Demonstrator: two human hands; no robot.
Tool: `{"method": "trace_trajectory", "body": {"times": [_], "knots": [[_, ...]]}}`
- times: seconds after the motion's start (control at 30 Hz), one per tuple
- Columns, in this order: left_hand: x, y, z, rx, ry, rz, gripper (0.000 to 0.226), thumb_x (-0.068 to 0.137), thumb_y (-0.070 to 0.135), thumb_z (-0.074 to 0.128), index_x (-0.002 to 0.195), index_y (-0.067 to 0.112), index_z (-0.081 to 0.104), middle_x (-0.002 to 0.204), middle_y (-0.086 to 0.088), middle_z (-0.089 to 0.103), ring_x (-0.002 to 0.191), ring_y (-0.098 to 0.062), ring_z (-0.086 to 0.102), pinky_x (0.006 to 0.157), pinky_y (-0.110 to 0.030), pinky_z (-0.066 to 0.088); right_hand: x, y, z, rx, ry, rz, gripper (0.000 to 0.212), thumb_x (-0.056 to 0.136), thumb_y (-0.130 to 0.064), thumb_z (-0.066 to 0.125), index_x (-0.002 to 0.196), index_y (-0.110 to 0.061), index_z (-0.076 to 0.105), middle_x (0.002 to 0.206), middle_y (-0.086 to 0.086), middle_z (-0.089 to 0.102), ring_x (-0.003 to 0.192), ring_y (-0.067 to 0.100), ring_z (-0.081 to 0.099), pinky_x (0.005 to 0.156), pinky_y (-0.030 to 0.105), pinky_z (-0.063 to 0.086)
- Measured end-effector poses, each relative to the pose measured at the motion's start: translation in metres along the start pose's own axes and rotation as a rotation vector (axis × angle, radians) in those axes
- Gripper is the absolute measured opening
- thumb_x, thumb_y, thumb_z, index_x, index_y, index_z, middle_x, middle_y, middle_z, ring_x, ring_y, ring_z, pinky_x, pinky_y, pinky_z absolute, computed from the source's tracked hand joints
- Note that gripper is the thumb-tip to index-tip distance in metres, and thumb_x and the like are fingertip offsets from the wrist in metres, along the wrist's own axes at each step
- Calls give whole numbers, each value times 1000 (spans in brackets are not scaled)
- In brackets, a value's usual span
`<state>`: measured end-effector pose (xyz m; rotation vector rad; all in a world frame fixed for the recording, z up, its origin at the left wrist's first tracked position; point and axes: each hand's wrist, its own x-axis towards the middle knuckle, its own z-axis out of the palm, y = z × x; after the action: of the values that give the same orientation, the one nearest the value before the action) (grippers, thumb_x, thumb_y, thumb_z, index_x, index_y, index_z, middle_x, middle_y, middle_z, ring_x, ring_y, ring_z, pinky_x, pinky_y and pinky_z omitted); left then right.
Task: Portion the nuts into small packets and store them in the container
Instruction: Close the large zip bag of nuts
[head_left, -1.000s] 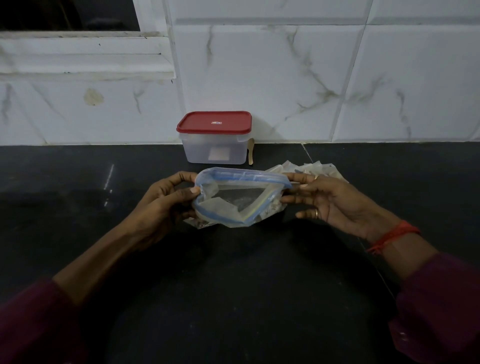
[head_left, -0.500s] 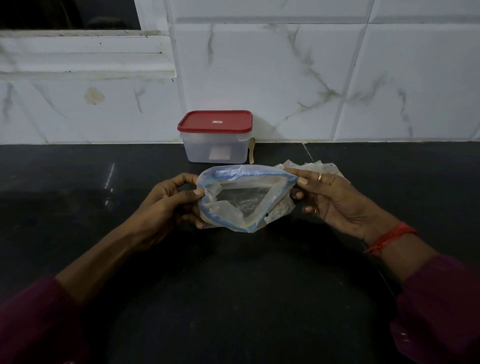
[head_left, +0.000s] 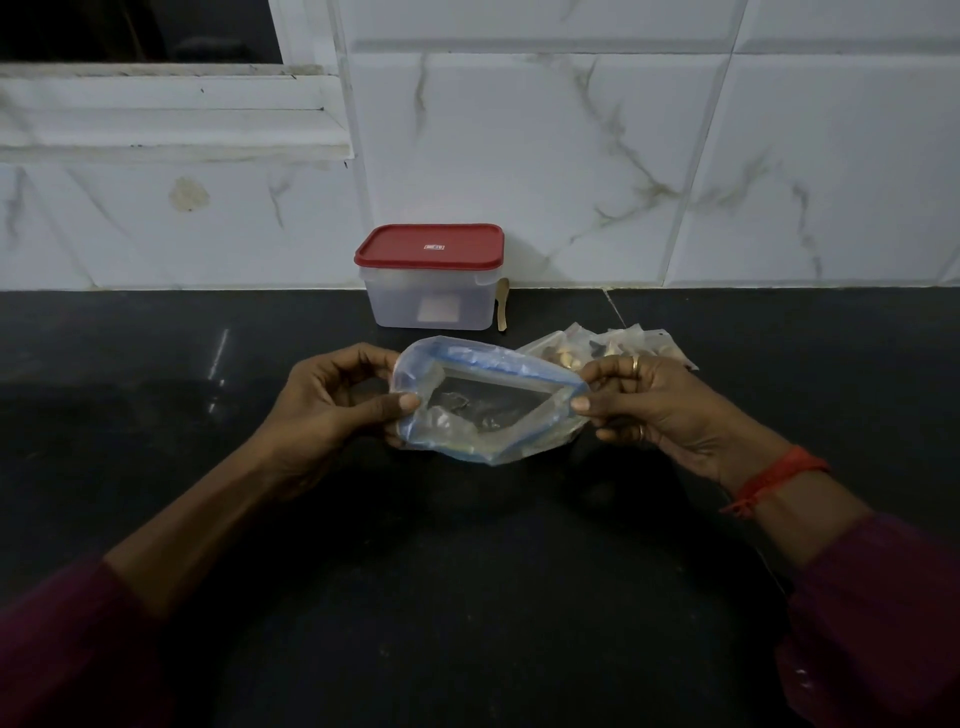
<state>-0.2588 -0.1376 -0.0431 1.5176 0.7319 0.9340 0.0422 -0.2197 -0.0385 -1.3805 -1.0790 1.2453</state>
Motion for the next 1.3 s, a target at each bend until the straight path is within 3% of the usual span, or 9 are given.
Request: {"method": "trace_trajectory", "body": {"times": [0.1, 0.27, 0.4, 0.6, 0.8, 0.93, 1.03, 1.2, 1.3], "knots": [[1, 6, 0, 135, 112, 86, 15, 75, 0, 72, 89, 4, 67, 94, -17, 73, 68, -22, 71, 56, -23, 59, 1, 0, 6, -71, 116, -79, 24, 73, 5, 79, 89, -10, 71, 60, 2, 62, 56, 14, 57, 52, 22, 56], [-1, 2, 4, 397, 352, 239, 16, 82, -8, 70, 79, 8, 66, 86, -10, 71, 65, -28, 70, 53, -31, 61, -2, 2, 21, -819, 550, -612, 20, 70, -9, 73, 77, -27, 70, 55, -8, 52, 54, 9, 53, 57, 26, 50], [-3, -3, 0, 733, 332, 378, 25, 79, -2, 72, 84, 22, 65, 91, 3, 66, 74, -18, 66, 64, -35, 61, -6, 6, 29, -976, 495, -829, 12, 70, -17, 62, 78, -26, 64, 68, -17, 43, 59, 8, 46, 53, 33, 48], [-7, 3, -4, 851, 205, 526, 17, 79, 30, 74, 94, 27, 65, 90, 14, 61, 78, -7, 62, 63, -18, 54, -8, 7, 20, -980, 325, -829, 18, 75, -20, 71, 90, -28, 66, 77, -10, 54, 64, 6, 53, 57, 31, 53], [-3, 1, -4, 868, 316, 362, 32, 72, 7, 84, 88, 23, 61, 89, 9, 64, 73, -7, 62, 57, -14, 49, 1, 9, 21, -886, 439, -682, 24, 75, -6, 73, 83, -25, 63, 90, -7, 59, 72, 2, 56, 65, 6, 45], [0, -1, -5, 792, 301, 260, 19, 81, 9, 76, 93, 20, 67, 89, 8, 68, 73, -8, 66, 61, -18, 55, 2, 15, 23, -919, 391, -658, 24, 79, -9, 70, 92, -28, 64, 92, -12, 55, 79, 2, 55, 66, 12, 46], [2, 0, -7, 626, 185, 156, 11, 84, 19, 76, 93, 18, 69, 91, 2, 71, 82, -16, 70, 67, -29, 61, -1, 15, 22, -989, 355, -654, 27, 79, -21, 70, 102, -35, 65, 90, -16, 53, 77, 3, 52, 64, 21, 44], [-4, 1, -3, 673, -52, 147, 43, 79, 68, 58, 96, 31, 71, 92, 14, 73, 86, -9, 70, 75, -36, 60, -2, 16, 28, -1027, 195, -678, 44, 77, -66, 57, 109, -38, 67, 98, -18, 59, 94, 2, 48, 76, 21, 43], [-5, -2, -2, 804, -22, 268, 41, 84, 68, 52, 97, 34, 70, 89, 18, 70, 83, -7, 69, 69, -36, 60, 0, 20, 32, -936, 168, -717, 36, 82, -60, 63, 106, -35, 70, 97, -17, 65, 93, 1, 52, 76, 13, 37]]}}
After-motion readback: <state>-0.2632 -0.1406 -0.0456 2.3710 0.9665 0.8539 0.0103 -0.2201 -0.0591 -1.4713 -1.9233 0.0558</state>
